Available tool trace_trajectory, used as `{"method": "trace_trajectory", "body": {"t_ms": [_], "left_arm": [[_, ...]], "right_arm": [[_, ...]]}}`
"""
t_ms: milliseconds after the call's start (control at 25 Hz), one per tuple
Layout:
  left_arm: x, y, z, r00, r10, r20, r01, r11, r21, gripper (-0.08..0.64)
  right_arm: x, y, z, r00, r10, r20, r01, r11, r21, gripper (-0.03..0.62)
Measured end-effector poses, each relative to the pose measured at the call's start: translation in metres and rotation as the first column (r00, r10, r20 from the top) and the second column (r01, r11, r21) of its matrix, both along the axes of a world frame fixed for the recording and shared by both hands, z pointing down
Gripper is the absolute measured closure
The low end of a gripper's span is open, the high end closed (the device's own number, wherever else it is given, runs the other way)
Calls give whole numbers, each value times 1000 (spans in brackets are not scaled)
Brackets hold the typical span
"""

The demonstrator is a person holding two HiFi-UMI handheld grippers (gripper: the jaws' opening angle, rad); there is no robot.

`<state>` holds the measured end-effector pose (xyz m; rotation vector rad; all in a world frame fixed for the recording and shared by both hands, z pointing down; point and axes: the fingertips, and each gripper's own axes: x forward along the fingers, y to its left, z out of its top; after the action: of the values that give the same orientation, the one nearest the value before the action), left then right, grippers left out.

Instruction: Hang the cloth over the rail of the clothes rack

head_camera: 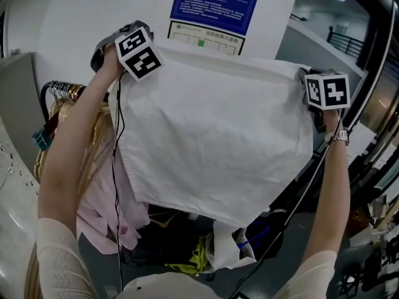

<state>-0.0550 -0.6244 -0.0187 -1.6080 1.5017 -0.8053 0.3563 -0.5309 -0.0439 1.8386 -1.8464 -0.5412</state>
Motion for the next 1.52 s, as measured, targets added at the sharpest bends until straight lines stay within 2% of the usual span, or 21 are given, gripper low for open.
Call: {"method": "trace_trajectory", "body": {"t_ms": [360, 480, 760, 960, 1120, 1360, 1520], "left_arm": [[8, -21, 56, 997, 13, 70, -8, 997, -71, 540], [8, -27, 66, 996, 6, 88, 3, 995, -103, 498], [10, -35, 90, 987, 0, 162, 29, 984, -176, 457], [9, -39, 94, 981, -13, 194, 53, 978, -202, 440], [11, -40, 95, 979, -4, 202, 46, 978, -205, 439], [11, -42, 101, 983, 4, 184, 39, 972, -231, 439], [14, -43, 102, 981, 3, 193, 42, 972, -230, 437]], "right_arm": [[-4, -29, 63, 998, -55, 38, 62, 979, -192, 572], [6, -33, 73, 997, -39, 74, 54, 976, -212, 571], [12, -31, 105, 997, -60, 38, 69, 931, -358, 498], [17, -36, 109, 995, -84, 57, 99, 927, -361, 483], [18, -35, 105, 990, -137, 41, 143, 913, -382, 482], [21, -29, 88, 974, -193, 120, 224, 902, -369, 472], [26, -28, 82, 982, -184, 37, 184, 912, -367, 472]]}}
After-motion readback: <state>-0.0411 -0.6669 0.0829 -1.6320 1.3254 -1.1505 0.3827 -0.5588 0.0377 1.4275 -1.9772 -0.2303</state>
